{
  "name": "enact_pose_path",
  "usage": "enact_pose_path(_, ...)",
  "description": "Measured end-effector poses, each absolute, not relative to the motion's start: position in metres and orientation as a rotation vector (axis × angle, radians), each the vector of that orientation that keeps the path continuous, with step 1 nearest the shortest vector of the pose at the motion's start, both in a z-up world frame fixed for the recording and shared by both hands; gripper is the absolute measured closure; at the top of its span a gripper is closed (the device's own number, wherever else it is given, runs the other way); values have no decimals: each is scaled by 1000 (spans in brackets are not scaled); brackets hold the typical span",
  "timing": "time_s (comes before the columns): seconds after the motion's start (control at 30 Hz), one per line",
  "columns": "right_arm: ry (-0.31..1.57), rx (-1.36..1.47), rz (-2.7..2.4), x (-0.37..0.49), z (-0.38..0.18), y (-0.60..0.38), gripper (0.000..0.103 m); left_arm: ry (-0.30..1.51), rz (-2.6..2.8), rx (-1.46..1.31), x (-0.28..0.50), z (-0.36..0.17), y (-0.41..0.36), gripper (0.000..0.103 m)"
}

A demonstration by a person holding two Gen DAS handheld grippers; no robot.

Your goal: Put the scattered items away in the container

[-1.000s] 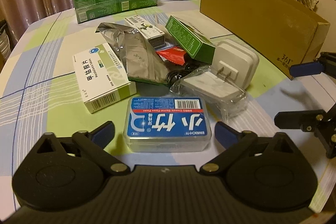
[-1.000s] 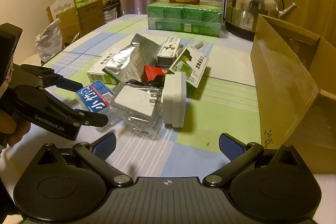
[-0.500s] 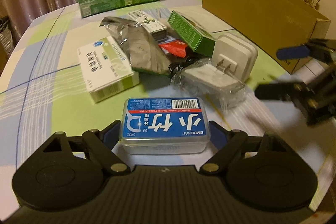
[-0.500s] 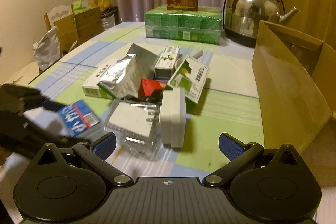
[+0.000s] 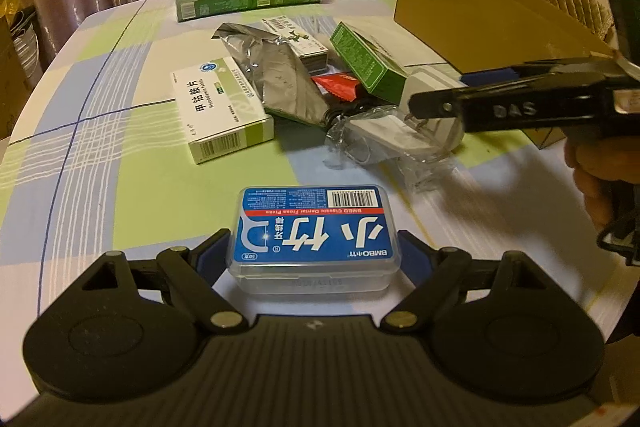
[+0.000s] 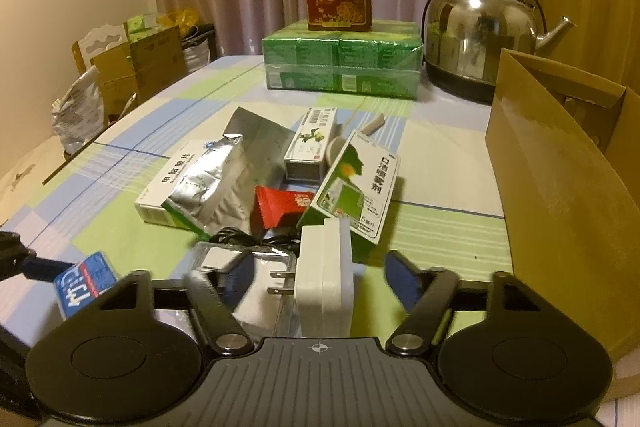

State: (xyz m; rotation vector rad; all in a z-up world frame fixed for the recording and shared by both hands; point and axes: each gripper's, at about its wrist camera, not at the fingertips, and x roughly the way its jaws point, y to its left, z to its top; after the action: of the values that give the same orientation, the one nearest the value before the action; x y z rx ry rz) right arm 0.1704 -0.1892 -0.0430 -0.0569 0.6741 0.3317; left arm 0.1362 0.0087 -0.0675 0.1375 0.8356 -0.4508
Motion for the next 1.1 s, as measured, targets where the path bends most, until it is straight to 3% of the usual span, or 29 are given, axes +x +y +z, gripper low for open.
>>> enact_pose_path(0.27,695,-42,329,172,-46,-194,68,833,-466,116,134,-69,1,19)
enact_pose_path(0.4,700,-33,332,170,-47,-195,75,835,-467,115,134,-69,0,19)
enact_pose_path(1.1,682,-1,297,128,-24,-217,77,829,-477,98,109,-60,-8,19)
